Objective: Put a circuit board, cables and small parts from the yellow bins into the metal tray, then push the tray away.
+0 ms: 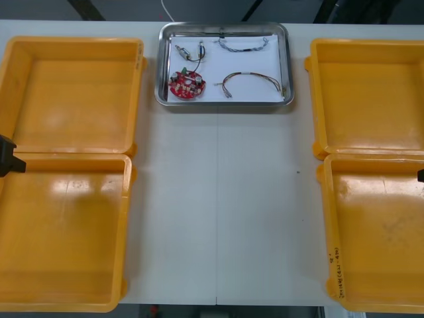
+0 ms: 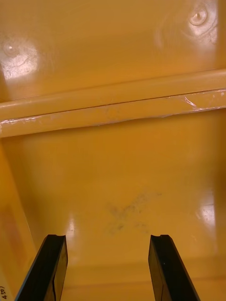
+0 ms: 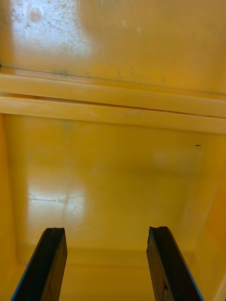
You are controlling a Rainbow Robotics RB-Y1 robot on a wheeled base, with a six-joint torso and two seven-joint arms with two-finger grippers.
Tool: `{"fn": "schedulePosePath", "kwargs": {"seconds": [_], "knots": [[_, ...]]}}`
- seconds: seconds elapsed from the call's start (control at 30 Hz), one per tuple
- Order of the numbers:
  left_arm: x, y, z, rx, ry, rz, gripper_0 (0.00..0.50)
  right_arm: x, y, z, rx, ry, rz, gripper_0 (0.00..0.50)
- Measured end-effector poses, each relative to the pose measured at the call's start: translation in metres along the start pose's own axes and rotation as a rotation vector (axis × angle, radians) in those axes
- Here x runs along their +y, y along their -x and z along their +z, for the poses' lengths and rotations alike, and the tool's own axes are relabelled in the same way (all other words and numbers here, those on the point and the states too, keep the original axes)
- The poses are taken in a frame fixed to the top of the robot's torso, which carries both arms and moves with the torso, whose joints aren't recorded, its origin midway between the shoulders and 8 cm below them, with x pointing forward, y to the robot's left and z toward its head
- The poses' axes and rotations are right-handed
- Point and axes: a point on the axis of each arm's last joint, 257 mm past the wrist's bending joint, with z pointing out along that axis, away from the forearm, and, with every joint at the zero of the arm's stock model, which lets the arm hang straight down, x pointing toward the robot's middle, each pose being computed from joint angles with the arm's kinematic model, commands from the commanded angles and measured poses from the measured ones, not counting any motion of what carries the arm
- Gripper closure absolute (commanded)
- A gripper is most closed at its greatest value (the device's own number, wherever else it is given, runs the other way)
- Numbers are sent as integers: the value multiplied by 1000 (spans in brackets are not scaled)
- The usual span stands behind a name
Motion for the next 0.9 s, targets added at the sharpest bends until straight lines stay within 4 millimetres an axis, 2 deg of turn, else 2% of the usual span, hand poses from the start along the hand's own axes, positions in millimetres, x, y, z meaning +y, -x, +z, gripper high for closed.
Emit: {"fn": "schedulePosePath", "kwargs": {"seconds": [0.9], "knots": [[0, 0, 0, 0, 0, 0, 0, 0, 0, 0, 0, 0, 0, 0]]}}
